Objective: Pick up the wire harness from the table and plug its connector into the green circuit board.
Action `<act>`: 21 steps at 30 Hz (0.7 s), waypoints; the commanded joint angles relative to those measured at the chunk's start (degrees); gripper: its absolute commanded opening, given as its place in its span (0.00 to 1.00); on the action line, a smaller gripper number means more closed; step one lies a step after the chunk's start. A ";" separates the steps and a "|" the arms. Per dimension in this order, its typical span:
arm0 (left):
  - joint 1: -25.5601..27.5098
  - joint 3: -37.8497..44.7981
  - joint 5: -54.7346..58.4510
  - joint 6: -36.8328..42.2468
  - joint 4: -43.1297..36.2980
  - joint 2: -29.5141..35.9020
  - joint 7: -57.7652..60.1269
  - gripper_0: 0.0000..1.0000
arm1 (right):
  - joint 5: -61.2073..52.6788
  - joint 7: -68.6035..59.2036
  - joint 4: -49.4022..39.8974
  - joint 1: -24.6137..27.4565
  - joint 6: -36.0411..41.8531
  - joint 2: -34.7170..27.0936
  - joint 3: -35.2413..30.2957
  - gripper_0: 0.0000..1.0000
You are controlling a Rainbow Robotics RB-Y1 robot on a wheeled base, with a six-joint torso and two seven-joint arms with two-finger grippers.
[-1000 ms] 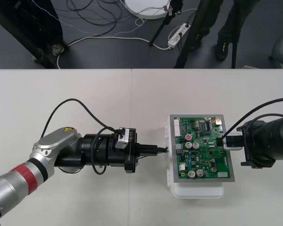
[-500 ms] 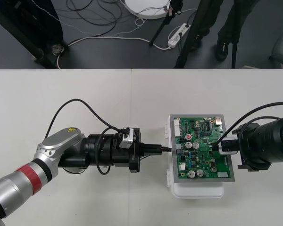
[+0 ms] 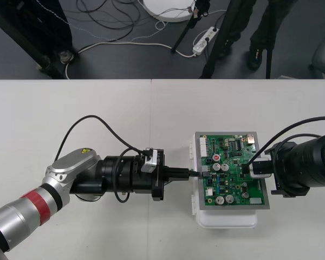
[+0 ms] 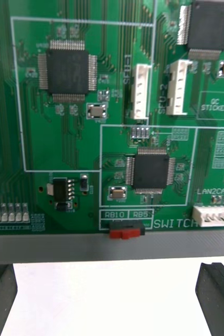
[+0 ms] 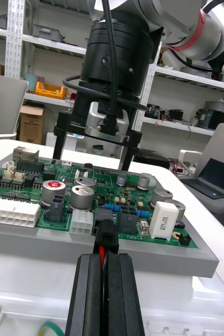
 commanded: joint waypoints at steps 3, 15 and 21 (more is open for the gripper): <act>-2.17 -1.86 0.85 2.80 -1.73 -1.54 -2.34 0.00 | -0.71 -2.47 -1.92 -1.87 -0.45 -1.38 0.78 1.00; -2.52 -1.86 1.03 3.24 -1.82 -1.81 -2.25 0.00 | 0.52 -3.35 -1.92 -3.45 -0.45 -0.67 3.24 1.00; -2.70 -1.86 1.47 3.24 -1.82 -1.81 -2.25 0.00 | 0.26 -3.53 -1.92 -3.54 -0.45 -0.06 3.24 1.00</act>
